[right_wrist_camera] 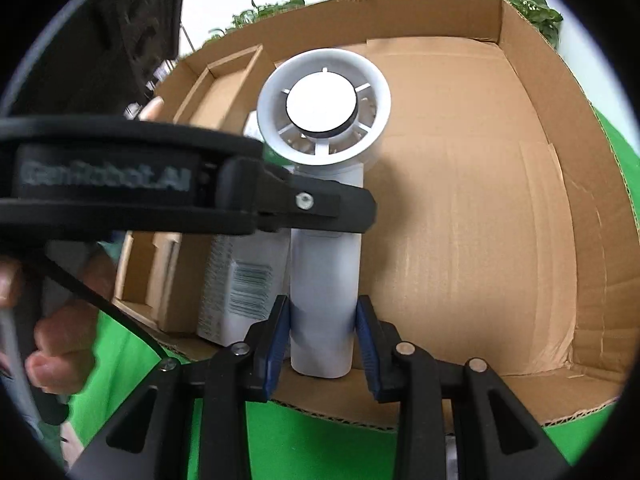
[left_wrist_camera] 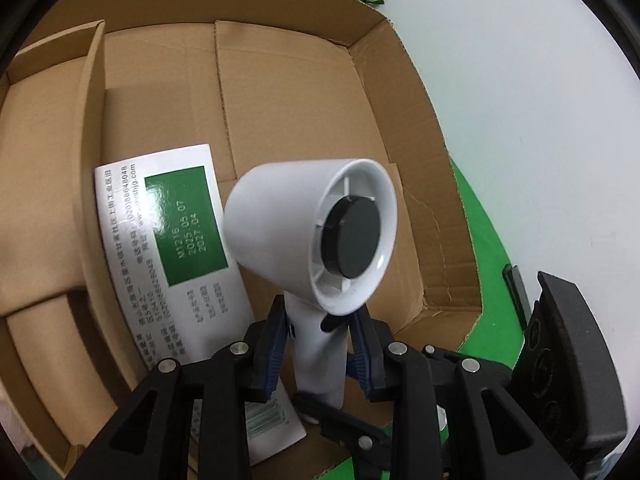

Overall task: Organize objects
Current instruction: 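Lower the fan into the tray beside the medicine box and release, then move both grippers to the white phone stand and grasp it, then lift the phone stand with both grippers and carry it over the tray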

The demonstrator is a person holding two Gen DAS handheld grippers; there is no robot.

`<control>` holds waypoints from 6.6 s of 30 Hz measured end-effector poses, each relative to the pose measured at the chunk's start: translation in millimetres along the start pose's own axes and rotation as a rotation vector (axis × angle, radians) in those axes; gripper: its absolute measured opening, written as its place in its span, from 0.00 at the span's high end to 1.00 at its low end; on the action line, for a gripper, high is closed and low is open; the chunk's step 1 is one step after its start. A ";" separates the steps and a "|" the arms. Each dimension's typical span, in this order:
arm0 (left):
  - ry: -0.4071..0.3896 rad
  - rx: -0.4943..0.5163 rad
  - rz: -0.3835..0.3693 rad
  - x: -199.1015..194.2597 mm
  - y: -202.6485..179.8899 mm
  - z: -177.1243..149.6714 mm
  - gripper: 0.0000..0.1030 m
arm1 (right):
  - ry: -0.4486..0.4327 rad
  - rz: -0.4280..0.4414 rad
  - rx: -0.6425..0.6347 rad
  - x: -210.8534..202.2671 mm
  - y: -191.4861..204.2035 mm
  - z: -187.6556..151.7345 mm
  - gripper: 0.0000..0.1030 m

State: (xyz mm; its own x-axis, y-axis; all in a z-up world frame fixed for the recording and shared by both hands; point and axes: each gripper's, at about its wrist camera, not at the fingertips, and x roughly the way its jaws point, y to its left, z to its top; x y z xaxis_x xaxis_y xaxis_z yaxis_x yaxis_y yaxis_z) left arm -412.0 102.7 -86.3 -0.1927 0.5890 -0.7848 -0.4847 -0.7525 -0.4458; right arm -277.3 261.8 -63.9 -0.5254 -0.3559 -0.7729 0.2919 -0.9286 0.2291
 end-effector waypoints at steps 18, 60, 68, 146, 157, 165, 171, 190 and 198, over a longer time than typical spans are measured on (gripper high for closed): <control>-0.240 0.019 0.177 -90.6 0.1 -58.3 0.72 | 0.046 -0.043 0.002 -3.1 1.2 -8.9 0.66; -0.646 0.026 0.752 -166.8 -65.3 -201.7 0.16 | -0.421 -0.258 -0.070 -116.2 14.5 -62.4 0.67; -0.621 -0.020 0.698 -167.6 -52.2 -203.5 0.01 | -0.287 -0.158 -0.022 -88.2 1.7 -66.7 0.01; 0.033 -0.307 -0.201 -17.9 -31.4 -243.9 0.39 | 0.002 0.014 -0.400 -60.8 47.2 -175.6 0.34; 0.028 -0.292 -0.209 -15.3 -39.1 -243.3 0.71 | -0.009 0.190 -0.109 -71.6 14.5 -168.5 0.34; -0.050 -0.210 -0.188 -32.1 -59.8 -230.4 0.86 | -0.092 0.160 -0.133 -83.1 16.3 -164.5 0.35; -0.144 -0.092 -0.189 -57.0 -95.9 -195.5 0.86 | -0.253 0.062 -0.218 -103.5 27.8 -138.4 0.35; -0.352 0.232 -0.121 -149.9 -140.1 -70.3 0.86 | -0.492 -0.021 -0.263 -142.8 8.4 -23.6 0.35; -0.221 0.133 -0.139 -94.3 -99.5 4.0 0.86 | -0.323 0.025 -0.136 -86.0 -35.7 49.0 0.36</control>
State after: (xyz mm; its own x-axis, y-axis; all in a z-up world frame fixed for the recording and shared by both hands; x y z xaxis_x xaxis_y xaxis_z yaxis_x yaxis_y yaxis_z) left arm -349.0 123.2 33.8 -0.2908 0.7449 -0.6005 -0.6240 -0.6234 -0.4711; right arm -281.7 320.4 23.4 -0.7366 -0.4131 -0.5356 0.3999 -0.9046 0.1477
